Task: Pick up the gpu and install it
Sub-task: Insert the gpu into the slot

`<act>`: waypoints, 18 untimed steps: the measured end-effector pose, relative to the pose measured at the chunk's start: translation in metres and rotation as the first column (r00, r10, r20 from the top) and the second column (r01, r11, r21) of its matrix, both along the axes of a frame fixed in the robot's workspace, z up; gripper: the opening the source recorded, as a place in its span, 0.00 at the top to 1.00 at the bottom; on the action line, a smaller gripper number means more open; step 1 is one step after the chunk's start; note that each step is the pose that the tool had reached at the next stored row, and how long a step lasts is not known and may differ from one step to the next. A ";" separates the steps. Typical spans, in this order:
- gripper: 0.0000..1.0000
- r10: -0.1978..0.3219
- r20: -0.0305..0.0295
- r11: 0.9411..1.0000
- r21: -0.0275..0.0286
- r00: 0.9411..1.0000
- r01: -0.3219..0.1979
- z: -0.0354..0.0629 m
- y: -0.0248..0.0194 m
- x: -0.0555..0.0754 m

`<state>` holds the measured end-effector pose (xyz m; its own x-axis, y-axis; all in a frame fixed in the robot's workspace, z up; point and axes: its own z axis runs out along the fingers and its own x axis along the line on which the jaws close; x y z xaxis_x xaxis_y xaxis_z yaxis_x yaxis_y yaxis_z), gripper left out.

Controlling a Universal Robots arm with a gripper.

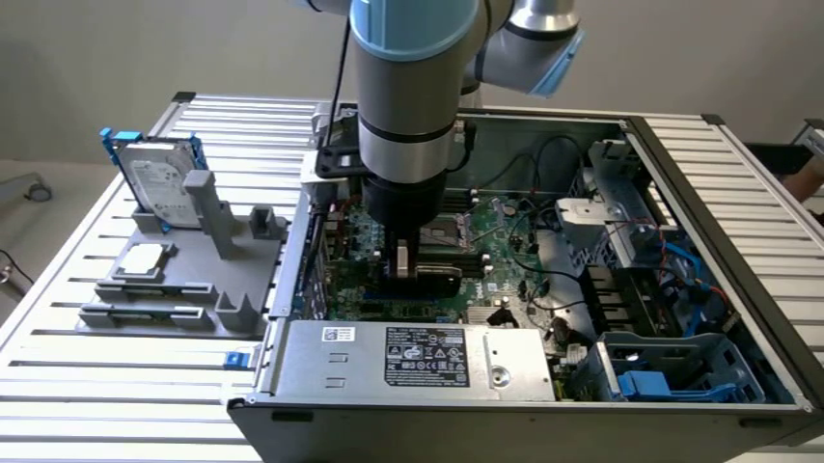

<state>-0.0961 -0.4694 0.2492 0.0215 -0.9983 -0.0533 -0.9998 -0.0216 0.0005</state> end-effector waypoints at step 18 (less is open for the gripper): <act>0.73 0.000 -0.003 1.000 0.000 1.000 0.000 -0.0003 -0.0003 0.000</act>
